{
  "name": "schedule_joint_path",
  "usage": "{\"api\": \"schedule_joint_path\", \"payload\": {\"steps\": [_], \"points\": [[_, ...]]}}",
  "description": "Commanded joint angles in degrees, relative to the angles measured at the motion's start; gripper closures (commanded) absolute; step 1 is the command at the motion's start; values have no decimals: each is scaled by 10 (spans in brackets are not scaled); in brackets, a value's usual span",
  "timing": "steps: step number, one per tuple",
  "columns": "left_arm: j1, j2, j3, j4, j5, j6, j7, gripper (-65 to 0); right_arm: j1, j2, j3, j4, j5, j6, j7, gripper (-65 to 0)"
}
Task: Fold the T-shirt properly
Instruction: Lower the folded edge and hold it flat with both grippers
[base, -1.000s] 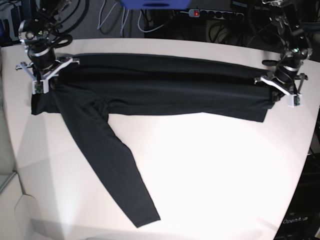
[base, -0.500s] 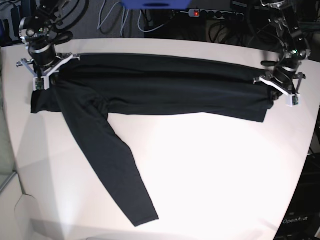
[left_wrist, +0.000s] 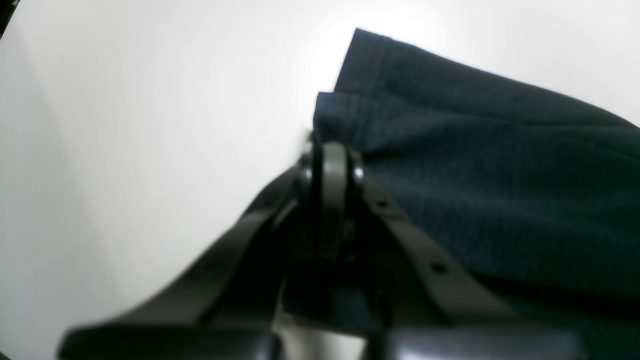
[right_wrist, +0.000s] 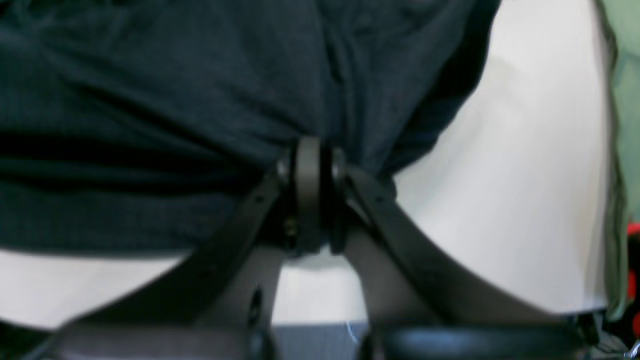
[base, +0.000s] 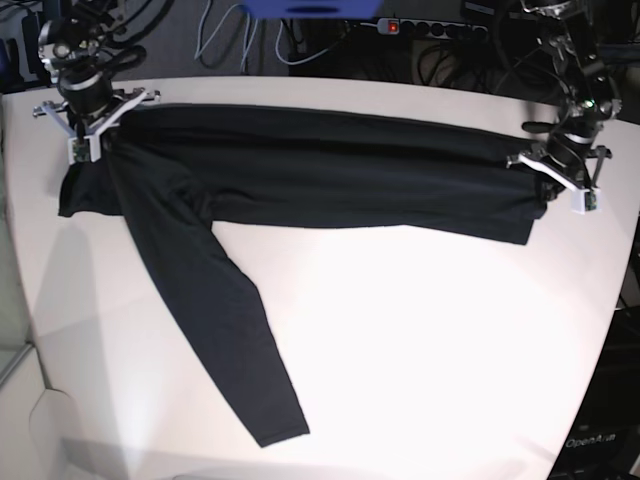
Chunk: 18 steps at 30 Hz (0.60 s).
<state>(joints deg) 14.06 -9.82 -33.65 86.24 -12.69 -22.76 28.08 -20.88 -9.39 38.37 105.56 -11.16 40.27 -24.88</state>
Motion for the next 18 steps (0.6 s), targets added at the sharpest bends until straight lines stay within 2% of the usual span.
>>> {"api": "schedule_joint_path", "payload": {"steps": [1,15,18], "points": [[-4,-9,-2,8,-3,-1,-14,0,2,5,3,12,7,-3,13,0],[-4,-9,-2,8,-5,-1,-14,0,-1,34,3,-44,6,-3,9,-5],[-4,-9,-2,8,-6,-1,-14,0,-1,34,3,-45,6,-3,8,-38]]}}
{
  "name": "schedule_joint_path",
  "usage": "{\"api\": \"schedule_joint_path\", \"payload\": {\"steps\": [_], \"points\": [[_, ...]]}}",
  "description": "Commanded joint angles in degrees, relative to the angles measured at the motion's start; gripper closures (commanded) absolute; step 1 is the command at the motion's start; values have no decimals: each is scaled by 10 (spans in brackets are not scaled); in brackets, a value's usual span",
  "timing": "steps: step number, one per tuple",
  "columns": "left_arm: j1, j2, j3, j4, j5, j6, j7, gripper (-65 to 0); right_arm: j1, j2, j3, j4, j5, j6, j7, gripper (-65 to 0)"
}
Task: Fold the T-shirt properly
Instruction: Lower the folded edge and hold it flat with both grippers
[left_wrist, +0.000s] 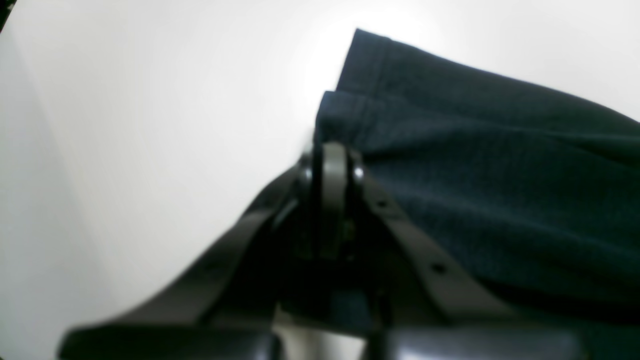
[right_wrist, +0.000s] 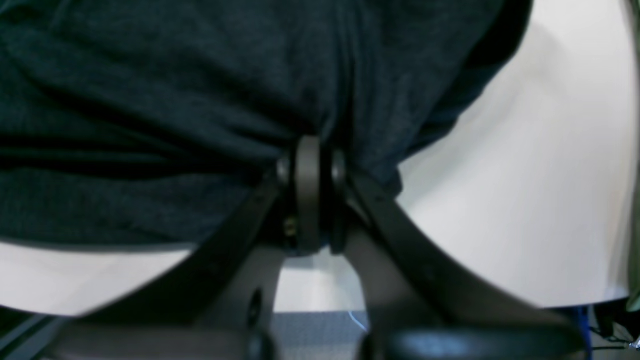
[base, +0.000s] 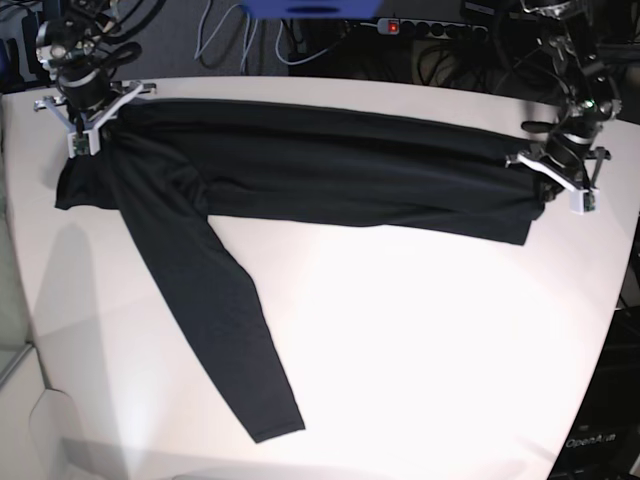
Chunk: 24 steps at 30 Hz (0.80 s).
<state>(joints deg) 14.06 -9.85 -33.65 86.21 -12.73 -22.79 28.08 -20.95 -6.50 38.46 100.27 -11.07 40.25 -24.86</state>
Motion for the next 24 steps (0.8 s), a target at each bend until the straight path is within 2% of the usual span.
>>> {"api": "schedule_joint_path", "payload": {"steps": [1,8,10,17,19,23,24], "points": [[-4,-9,-2,8,-6,-1,-14,0,1,5,2,8,5,-2,8,-66],[-5,-9,-3,8,-6,-1,-14,0,1,5,3,8,5,-2,8,-240],[-5,-9,-4,8,-7,-1,-14,0,1,5,3,8,5,-2,8,-259],[-13,-8,-6,8,-7,-1,-15,-1,1,4,3,9,6,-2,9,-263],[-13,-7,-6,8,-7,-1,-15,-79,1,4,3,9,6,-2,10,-263],[-17,-7,-5,8,-7,-1,-15,-296,1,4,3,9,6,-2,10,-263],[-17,-7,-5,8,-7,-1,-15,-330,1,4,3,9,6,-2,10,-263]]}}
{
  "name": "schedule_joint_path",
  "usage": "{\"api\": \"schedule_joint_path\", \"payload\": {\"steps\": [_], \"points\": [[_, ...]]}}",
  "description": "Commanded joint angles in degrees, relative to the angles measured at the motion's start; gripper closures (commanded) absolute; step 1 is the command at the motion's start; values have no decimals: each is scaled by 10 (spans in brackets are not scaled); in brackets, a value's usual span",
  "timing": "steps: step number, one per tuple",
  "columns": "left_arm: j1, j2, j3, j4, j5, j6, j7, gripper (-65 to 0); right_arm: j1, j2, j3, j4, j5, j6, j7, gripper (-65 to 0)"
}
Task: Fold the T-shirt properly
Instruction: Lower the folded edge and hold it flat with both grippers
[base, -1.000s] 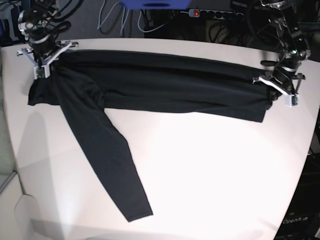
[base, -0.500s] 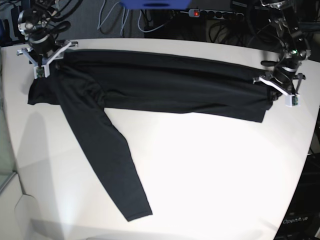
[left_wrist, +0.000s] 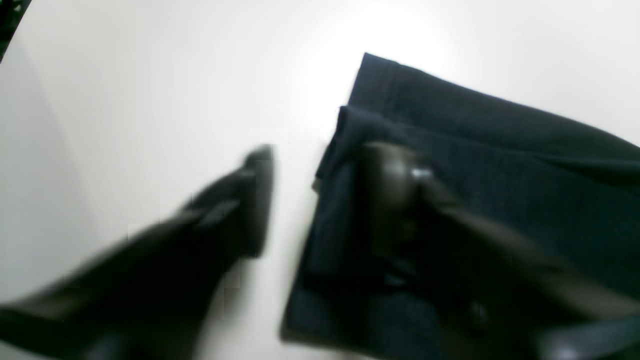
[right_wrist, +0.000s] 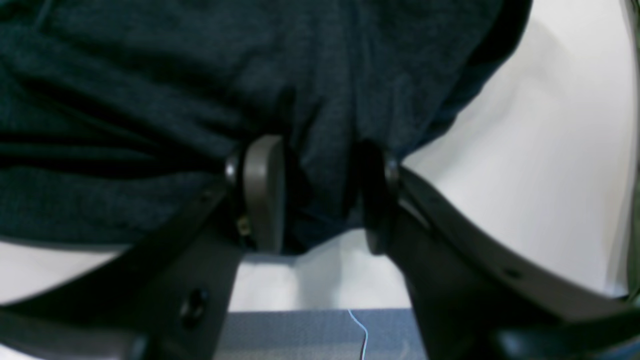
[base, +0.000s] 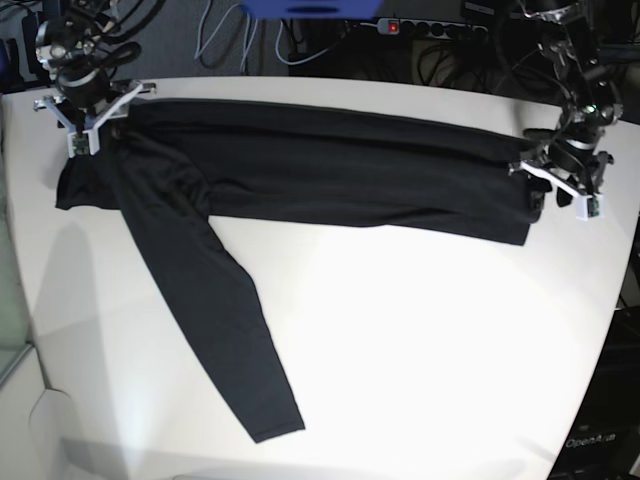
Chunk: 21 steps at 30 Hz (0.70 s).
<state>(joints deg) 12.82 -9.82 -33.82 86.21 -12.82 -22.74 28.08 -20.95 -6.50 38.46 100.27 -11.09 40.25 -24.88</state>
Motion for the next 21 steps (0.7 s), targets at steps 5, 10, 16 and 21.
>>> {"api": "schedule_joint_path", "payload": {"steps": [5,10,16,21], "points": [[-4,-8,-2,8,-6,-2,-15,-366,4,3,3,9,6,-2,11,-263],[-3,-8,-3,12,-7,-2,-15,-366,13,3,3,10,6,-2,8,-263],[-3,-8,-3,14,-7,-21,-15,-367,14,4,2,10,6,-2,12,-265],[-4,-8,-3,13,-7,-53,-15,-367,22,6,2,10,6,-2,12,-263]]}}
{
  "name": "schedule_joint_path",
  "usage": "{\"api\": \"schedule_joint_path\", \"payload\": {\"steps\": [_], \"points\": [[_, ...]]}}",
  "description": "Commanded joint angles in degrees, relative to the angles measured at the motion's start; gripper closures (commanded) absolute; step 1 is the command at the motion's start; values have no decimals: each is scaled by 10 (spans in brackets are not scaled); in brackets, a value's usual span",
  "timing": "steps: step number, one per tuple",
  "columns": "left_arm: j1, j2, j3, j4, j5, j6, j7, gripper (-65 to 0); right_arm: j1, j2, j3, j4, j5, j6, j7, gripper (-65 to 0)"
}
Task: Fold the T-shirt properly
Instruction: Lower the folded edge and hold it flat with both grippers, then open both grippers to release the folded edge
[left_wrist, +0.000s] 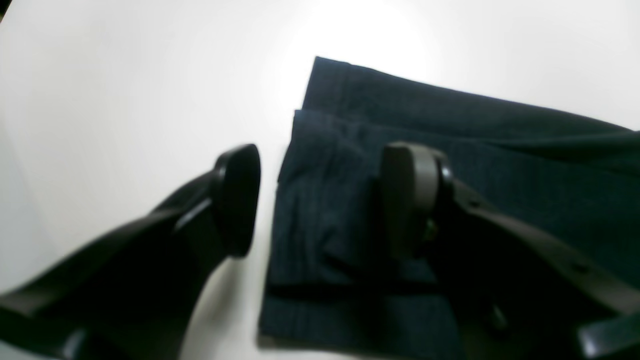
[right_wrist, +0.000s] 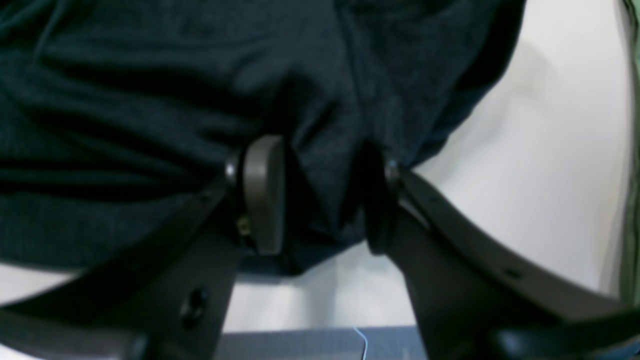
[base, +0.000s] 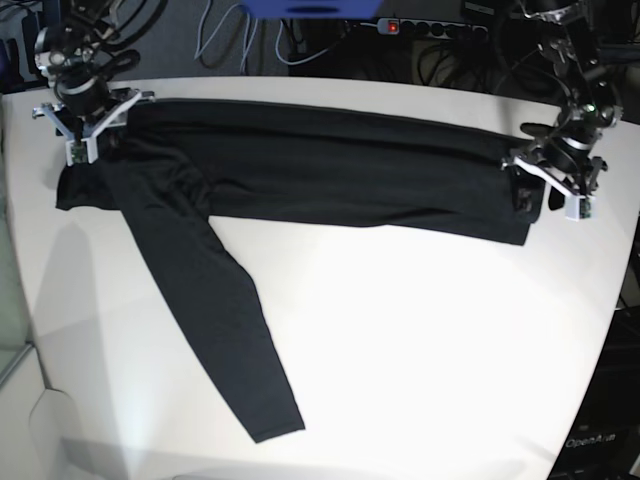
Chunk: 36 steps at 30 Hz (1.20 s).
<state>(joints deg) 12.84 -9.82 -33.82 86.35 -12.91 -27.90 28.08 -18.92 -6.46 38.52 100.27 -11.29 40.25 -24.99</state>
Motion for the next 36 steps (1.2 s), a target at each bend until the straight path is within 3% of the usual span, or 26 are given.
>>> {"api": "schedule_joint_path", "payload": {"steps": [1,13,23,29,36], "points": [[-4,-8,-3,11,-6,-1,-15,-367,1,9,1,10,8,-2,13,-262],[-10,-8,-3,7,-5,-1,-15,-367,10,17,5,11,8,-2,12,-266],[-10,-8,-3,7,-5,-3,-14,-367,63,30,93,10,8,-2,9,-267],[-9,-8,-3,7,-5,-5,-14,-367,100,50,84,10,0,-2,9,-267],[-8,-8,-3,6,-4,-5,-10,-367,160,51,-19,-9,-70,-2,7,-267]]}}
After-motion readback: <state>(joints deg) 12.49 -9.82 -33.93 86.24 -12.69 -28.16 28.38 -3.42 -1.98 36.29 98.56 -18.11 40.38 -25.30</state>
